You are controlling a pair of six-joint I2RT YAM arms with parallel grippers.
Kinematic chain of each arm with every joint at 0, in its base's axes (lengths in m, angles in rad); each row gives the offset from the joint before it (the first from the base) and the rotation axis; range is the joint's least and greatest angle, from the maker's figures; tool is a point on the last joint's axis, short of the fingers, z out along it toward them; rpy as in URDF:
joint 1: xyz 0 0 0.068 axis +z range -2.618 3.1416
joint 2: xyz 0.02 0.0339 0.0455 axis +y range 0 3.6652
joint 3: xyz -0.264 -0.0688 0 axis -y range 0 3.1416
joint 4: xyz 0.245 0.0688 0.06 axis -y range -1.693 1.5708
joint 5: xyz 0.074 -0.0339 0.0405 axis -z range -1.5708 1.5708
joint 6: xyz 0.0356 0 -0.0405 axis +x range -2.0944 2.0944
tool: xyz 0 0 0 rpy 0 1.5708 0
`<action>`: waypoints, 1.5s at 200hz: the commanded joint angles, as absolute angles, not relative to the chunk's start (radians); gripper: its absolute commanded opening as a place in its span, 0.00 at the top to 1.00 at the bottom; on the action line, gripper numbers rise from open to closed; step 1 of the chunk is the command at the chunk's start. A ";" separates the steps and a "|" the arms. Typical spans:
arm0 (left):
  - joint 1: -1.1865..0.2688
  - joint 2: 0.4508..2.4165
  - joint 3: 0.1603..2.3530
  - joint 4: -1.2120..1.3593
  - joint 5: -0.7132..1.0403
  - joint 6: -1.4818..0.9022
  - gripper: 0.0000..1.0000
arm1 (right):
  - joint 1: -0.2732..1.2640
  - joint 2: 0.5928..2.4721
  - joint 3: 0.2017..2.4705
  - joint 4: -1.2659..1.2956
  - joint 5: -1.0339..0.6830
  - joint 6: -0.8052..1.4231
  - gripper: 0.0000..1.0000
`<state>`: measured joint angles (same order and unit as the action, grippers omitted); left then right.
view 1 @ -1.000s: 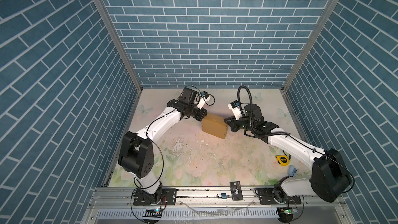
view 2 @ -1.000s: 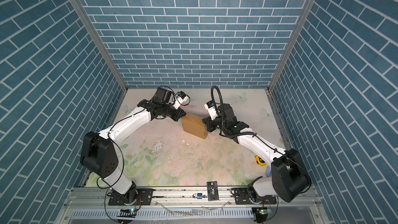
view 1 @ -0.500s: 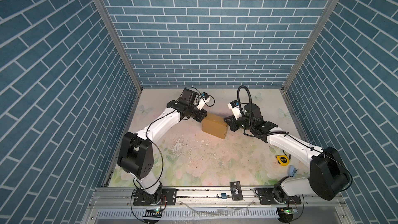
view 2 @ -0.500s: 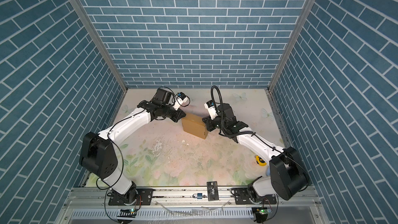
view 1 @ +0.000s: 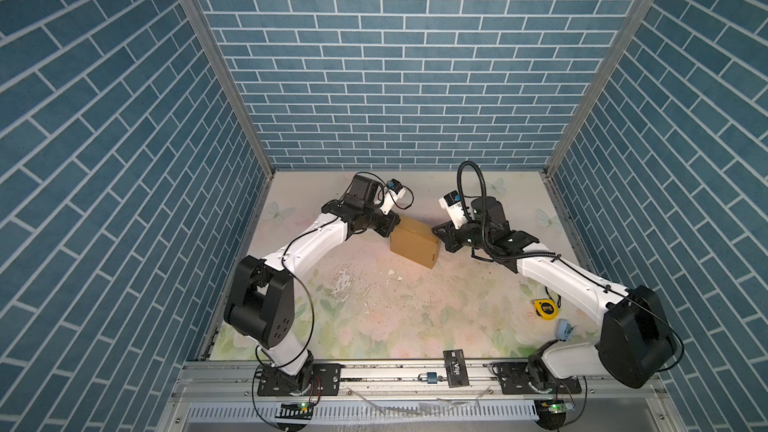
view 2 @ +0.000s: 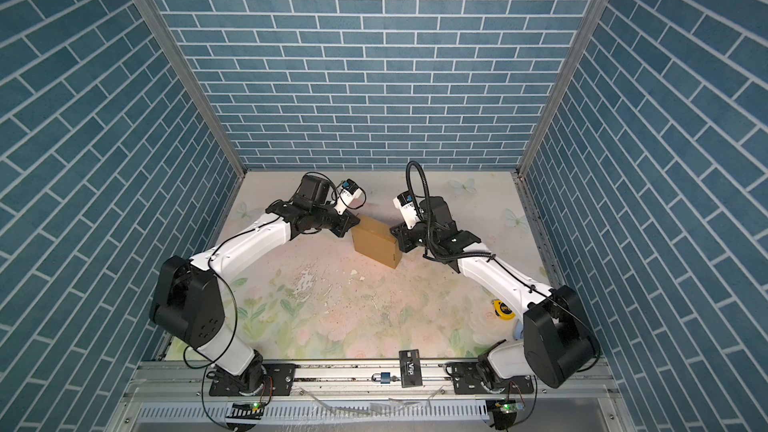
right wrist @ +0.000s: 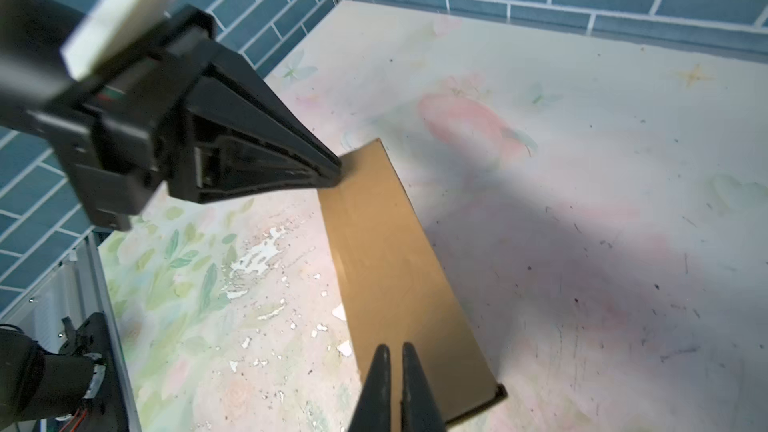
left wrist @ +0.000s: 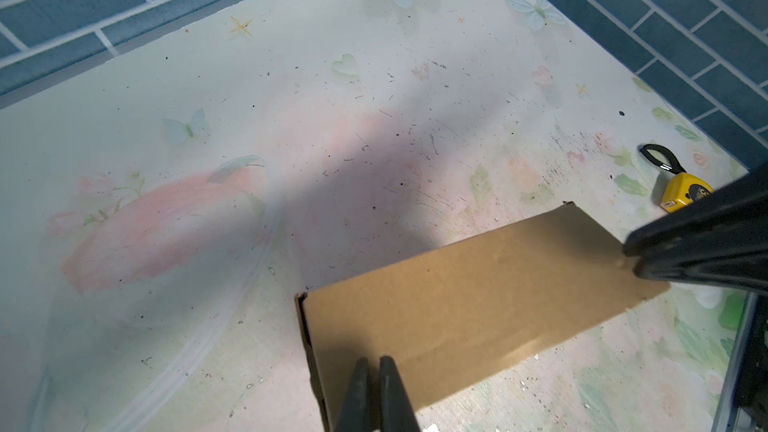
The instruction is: Fold the paper box
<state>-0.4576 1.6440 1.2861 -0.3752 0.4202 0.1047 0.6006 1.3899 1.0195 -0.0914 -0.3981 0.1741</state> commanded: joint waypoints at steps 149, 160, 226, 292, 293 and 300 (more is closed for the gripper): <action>-0.467 1.647 1.231 -0.466 0.401 0.106 0.90 | 0.604 1.437 1.075 -0.162 -0.484 0.100 0.91; -0.468 1.649 1.222 -0.453 0.401 0.106 0.90 | 0.600 1.441 1.024 -0.135 -0.475 0.102 0.91; -0.466 1.664 1.322 -0.522 0.419 0.089 0.89 | 0.576 1.496 0.867 -0.060 -0.443 0.124 0.91; -0.454 1.644 1.424 -0.603 0.376 0.138 0.90 | 0.552 1.468 0.876 -0.097 -0.455 0.090 0.91; -0.454 1.644 1.424 -0.603 0.376 0.138 0.90 | 0.552 1.468 0.876 -0.095 -0.456 0.091 0.91; -0.451 1.646 1.420 -0.596 0.376 0.135 0.90 | 0.552 1.467 0.873 -0.084 -0.466 0.095 0.91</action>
